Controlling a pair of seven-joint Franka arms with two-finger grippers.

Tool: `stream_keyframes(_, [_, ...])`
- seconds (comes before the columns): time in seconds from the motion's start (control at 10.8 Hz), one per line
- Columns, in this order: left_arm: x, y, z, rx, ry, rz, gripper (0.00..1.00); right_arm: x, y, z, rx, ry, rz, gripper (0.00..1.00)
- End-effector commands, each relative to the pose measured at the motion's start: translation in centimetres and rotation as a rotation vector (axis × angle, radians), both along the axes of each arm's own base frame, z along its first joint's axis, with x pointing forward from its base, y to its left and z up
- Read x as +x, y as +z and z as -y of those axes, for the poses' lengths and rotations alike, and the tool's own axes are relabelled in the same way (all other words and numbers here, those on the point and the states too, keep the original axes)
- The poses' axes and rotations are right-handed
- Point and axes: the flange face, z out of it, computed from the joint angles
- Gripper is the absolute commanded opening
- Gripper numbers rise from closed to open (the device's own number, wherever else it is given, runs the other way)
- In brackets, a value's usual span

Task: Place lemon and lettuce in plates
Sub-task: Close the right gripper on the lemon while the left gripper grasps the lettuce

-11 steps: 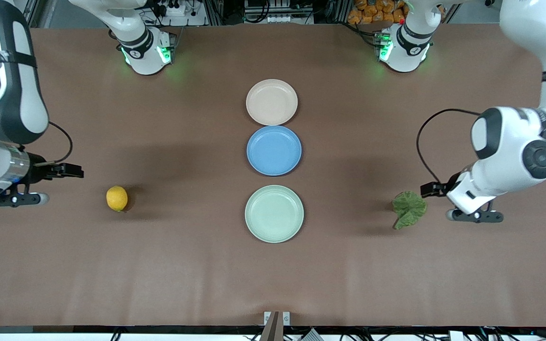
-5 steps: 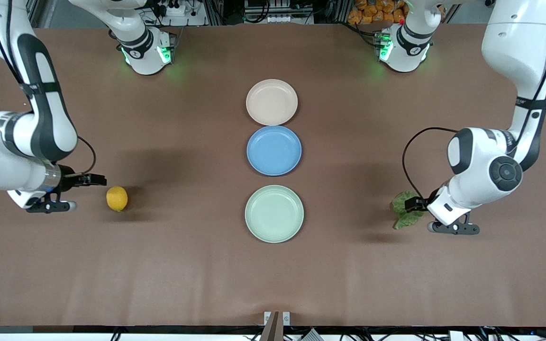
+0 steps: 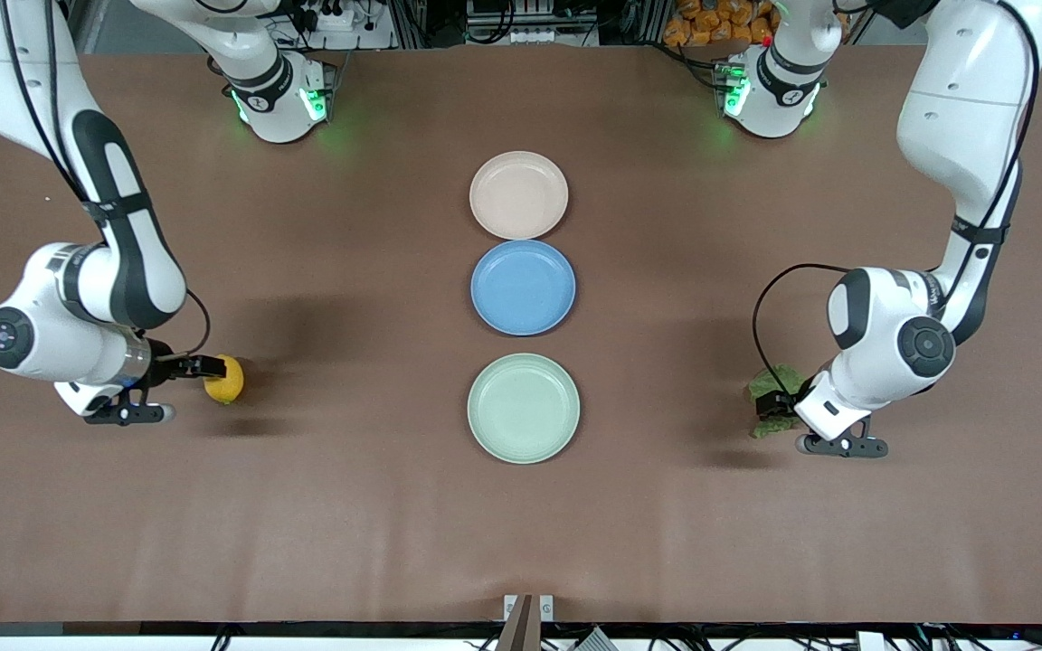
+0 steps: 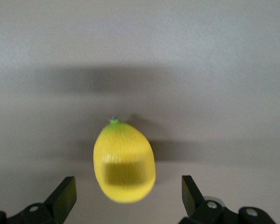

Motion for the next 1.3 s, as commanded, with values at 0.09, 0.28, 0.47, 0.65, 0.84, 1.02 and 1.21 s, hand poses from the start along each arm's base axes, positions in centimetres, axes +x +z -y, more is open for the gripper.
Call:
stream_keyframes(0.09, [0.2, -1.4, 0.2, 0.009, -0.003, 0.008, 0.97, 0.7, -2.5, -0.6, -0.001, -0.012, 0.024, 1.00])
stream_keyframes(0.28, [-0.1, -2.4, 0.2, 0.010, -0.005, -0.009, 0.88, 0.7, -3.7, -0.4, -0.004, -0.013, 0.027, 1.00])
stream_keyframes(0.47, [-0.3, -2.8, 0.1, 0.014, -0.014, -0.017, 0.69, 0.4, -4.7, -0.2, -0.003, -0.014, 0.011, 1.00])
stream_keyframes(0.65, [-0.4, -3.0, 0.1, 0.026, -0.028, -0.018, 0.51, 0.1, -5.8, -0.4, 0.014, -0.034, -0.009, 1.00])
stream_keyframes(0.84, [-0.4, -2.9, 0.0, 0.030, -0.032, -0.016, 0.17, 0.1, -5.7, -0.8, 0.014, -0.034, -0.008, 0.21])
stream_keyframes(1.02, [-0.1, -2.1, -0.1, 0.031, -0.029, -0.005, 0.00, 0.0, -5.1, -1.1, 0.022, -0.032, -0.018, 0.05])
stream_keyframes(1.21, [0.2, -0.8, 0.4, 0.030, -0.036, 0.015, 0.00, -0.2, -2.7, -2.0, 0.043, -0.022, -0.053, 0.05])
